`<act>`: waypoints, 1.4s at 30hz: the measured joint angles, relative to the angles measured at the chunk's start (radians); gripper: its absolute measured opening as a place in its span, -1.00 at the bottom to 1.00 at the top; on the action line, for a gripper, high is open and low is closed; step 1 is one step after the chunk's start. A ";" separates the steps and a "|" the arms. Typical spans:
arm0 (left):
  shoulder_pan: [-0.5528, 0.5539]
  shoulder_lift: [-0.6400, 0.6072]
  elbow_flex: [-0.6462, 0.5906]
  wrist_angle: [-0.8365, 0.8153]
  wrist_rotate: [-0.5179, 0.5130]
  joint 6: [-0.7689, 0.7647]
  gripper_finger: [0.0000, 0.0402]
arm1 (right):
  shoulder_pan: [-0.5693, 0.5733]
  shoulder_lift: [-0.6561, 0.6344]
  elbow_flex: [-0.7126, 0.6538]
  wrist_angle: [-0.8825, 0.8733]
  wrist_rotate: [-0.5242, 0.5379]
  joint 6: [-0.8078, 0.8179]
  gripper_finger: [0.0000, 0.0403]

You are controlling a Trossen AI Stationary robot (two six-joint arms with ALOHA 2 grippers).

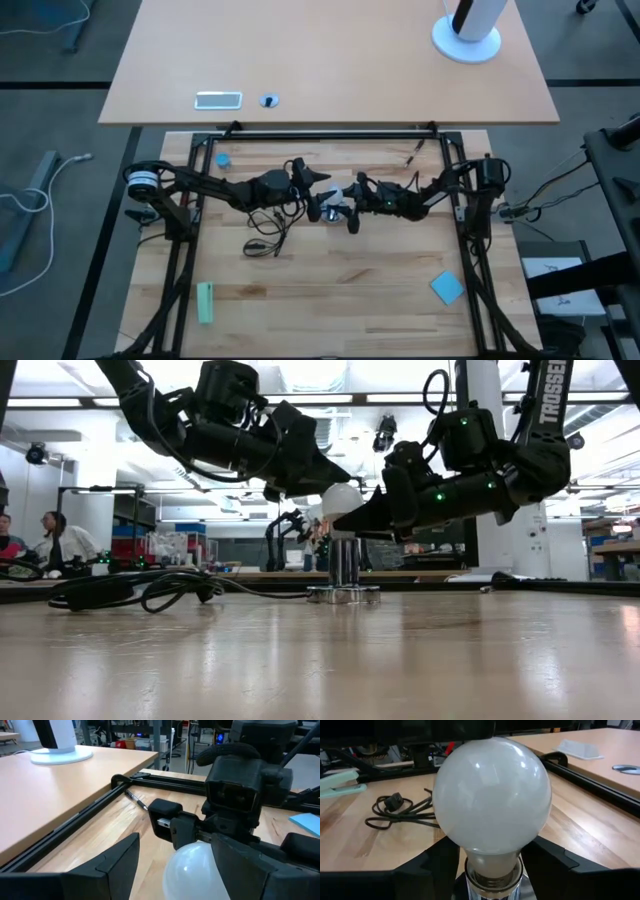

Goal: Screw lightbulb
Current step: Insert the white lightbulb into the metal lamp

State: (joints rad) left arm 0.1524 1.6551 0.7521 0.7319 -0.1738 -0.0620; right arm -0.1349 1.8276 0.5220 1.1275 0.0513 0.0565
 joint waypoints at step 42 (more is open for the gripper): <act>-0.022 -0.364 -0.075 -0.516 0.090 -0.008 0.03 | 0.033 -0.268 -0.037 -0.525 0.005 0.063 -0.07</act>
State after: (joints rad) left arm 0.1308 1.2913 0.6771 0.2160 -0.0835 -0.0703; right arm -0.1020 1.5598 0.4847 0.6029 0.0566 0.1192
